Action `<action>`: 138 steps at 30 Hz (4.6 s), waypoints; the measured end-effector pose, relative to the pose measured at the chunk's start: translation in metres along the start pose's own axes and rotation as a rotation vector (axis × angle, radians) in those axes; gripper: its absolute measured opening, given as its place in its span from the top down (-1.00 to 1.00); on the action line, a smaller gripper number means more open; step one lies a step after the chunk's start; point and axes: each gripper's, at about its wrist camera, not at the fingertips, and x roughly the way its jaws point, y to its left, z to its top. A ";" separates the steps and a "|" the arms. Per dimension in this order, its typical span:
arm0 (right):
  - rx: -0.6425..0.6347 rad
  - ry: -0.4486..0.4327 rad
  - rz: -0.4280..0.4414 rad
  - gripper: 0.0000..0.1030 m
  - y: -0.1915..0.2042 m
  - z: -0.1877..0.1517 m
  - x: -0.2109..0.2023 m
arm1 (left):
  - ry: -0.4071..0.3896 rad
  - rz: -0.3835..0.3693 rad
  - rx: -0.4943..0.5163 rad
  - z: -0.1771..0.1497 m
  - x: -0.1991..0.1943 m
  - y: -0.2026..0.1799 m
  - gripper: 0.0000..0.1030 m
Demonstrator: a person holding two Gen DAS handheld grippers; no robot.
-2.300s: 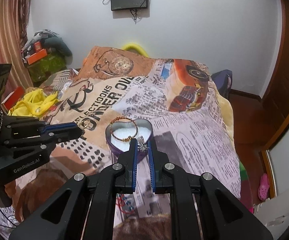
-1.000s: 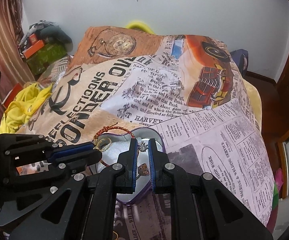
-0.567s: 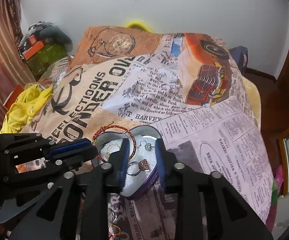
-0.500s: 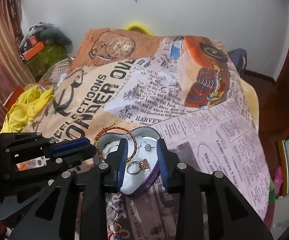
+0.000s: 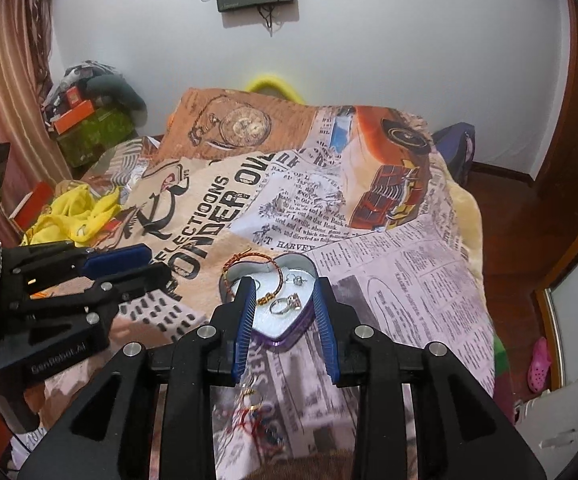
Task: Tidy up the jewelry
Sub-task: 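Withdraw both tools from the tin toward the remaining jewelry, then grasp the red beaded string with the right tool while the left tool approaches gold rings, then grasp a gold ring with the left tool while the right tool lifts the red string, then carry the red string into the heart tin with the right tool and release it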
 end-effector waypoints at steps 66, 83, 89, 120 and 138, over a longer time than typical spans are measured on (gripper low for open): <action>0.067 0.109 0.038 0.85 -0.034 -0.088 0.010 | 0.275 -0.126 0.022 -0.074 0.064 -0.057 0.52; 0.118 0.075 0.015 0.85 -0.061 -0.083 0.005 | 0.267 -0.100 0.073 -0.064 0.098 -0.075 0.53; 0.114 0.070 0.022 0.85 -0.059 -0.083 0.001 | 0.254 -0.078 0.086 -0.064 0.098 -0.079 0.71; 0.061 -0.019 0.035 0.85 -0.030 -0.039 -0.009 | 0.115 -0.080 0.029 -0.042 0.030 -0.027 0.91; 0.011 -0.047 0.094 0.85 -0.008 -0.002 0.021 | 0.170 -0.039 0.039 -0.039 0.064 -0.007 0.82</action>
